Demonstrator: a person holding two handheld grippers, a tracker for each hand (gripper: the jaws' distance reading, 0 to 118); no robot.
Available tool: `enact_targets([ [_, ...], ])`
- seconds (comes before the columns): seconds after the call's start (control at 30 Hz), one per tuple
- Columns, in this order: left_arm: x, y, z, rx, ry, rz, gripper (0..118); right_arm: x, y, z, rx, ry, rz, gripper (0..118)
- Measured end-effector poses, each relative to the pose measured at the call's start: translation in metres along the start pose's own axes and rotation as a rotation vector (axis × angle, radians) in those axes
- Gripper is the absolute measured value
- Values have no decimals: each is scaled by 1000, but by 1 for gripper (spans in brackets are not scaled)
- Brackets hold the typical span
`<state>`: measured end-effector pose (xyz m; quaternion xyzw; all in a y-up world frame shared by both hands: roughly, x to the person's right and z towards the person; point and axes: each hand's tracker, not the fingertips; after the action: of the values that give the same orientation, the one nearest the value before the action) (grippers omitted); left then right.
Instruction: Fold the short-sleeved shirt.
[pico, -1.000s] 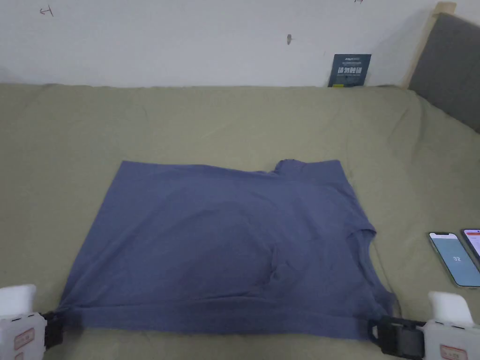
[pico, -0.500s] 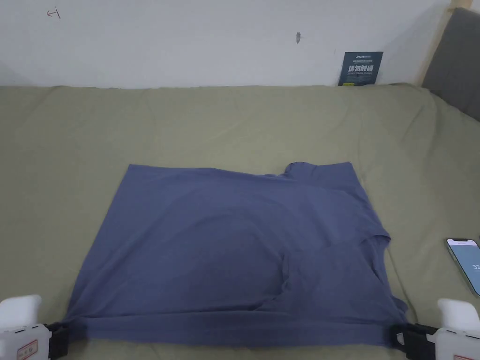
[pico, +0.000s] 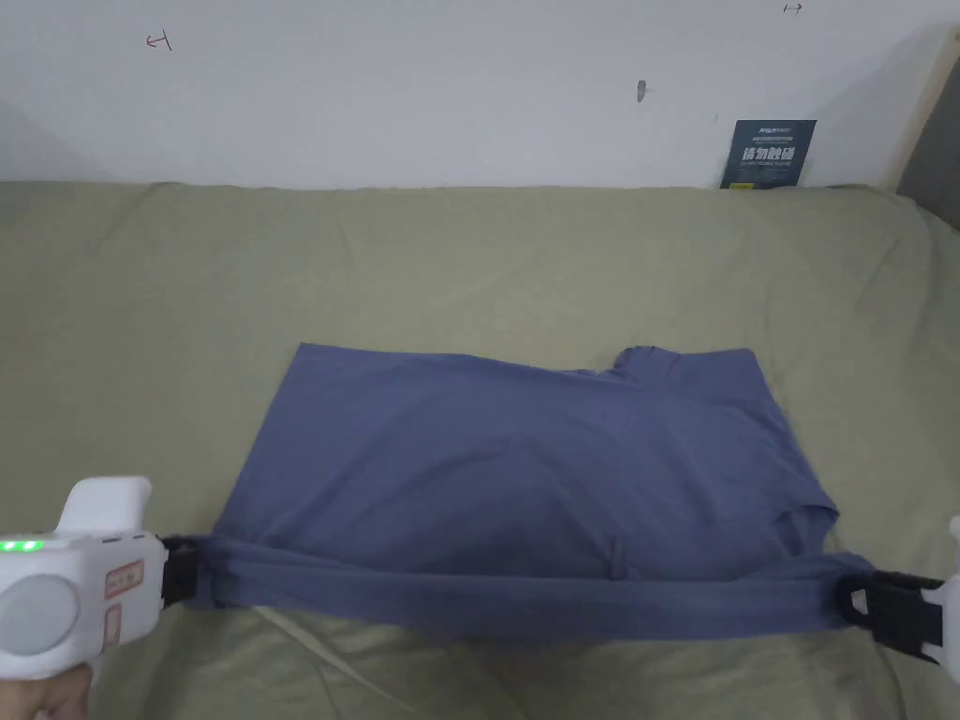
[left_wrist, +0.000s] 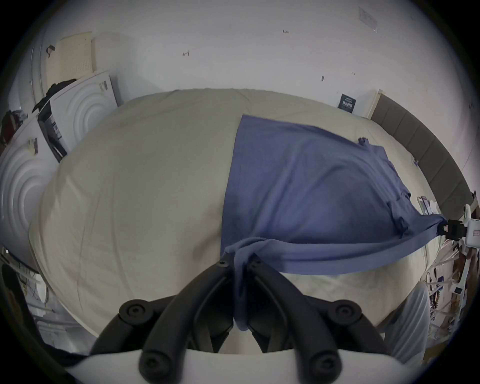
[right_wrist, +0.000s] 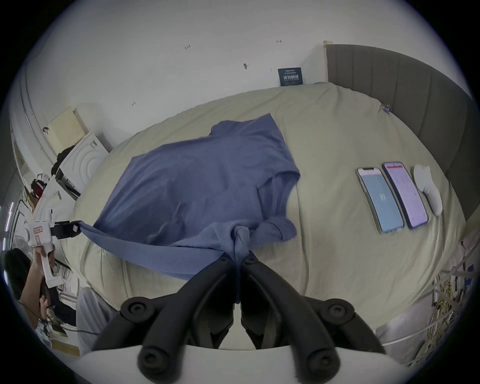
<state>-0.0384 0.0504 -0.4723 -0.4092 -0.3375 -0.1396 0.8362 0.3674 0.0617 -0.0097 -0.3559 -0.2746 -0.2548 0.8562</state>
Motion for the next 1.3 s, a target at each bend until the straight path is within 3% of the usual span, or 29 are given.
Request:
enact_targets([
  [0.33, 15, 70, -73, -43, -3, 17, 7, 17, 75, -77, -66, -83, -97, 4],
  [0.47, 13, 87, -111, -74, -8, 45, 7, 30, 87, -108, -114, -104, -193, 6],
  [0.5, 14, 89, -117, -76, -11, 49, 7, 34, 88, -114, -124, -101, -229, 14],
  [0.53, 16, 89, -121, -79, -10, 49, 18, 38, 88, -119, -133, -100, -268, 37],
  [0.57, 22, 89, -115, -83, -9, 60, 58, 41, 88, -121, -136, -116, -302, 72],
  [0.6, 23, 88, -116, -89, 7, 71, 118, 35, 84, -117, -122, -141, -313, 112],
  [0.63, 21, 86, -119, -115, 31, 70, 116, 34, 80, -114, -108, -143, -305, 118],
  [0.67, 14, 81, -114, -16, 69, 70, 114, 35, 74, -109, -90, -146, -303, 118],
  [0.77, -3, 76, -104, -84, 41, 94, 114, 51, 62, -102, -74, -158, -302, 118],
  [0.83, -8, 56, -89, -71, 52, 102, 114, 48, 47, -95, -81, -166, -269, 115],
  [0.87, -11, 47, -82, -73, 55, 100, 114, 48, 38, -86, -90, -167, -235, 106],
  [0.9, -15, 39, -77, -75, 64, 98, 106, 47, 29, -81, -94, -164, -211, 82],
  [0.93, -17, 32, -72, -75, 66, 100, 101, 44, 21, -78, -95, -162, -194, 82],
  [0.97, -11, 23, -52, -82, 63, 100, 94, 40, 14, -76, -90, -163, -175, 70],
  [1.0, -10, 17, -47, -98, 49, 100, 68, 34, 6, -71, -103, -186, -154, 43],
  [1.03, -8, 11, -44, -99, 60, 101, 7, 30, -2, -70, -96, -210, -133, 0],
  [1.07, -3, 3, -40, -92, 84, 119, 0, 28, -6, -67, -75, -213, -117, 0],
  [1.2, -18, -8, -66, -92, 11, 112, 0, 22, -11, -64, -83, -194, -89, 0],
  [1.23, -18, 0, -63, -81, -2, 123, 17, 20, -10, -64, -89, -189, -79, 0],
  [1.3, -18, 10, -75, -90, -9, 116, 118, 18, -7, -66, -93, -182, -77, 0],
])
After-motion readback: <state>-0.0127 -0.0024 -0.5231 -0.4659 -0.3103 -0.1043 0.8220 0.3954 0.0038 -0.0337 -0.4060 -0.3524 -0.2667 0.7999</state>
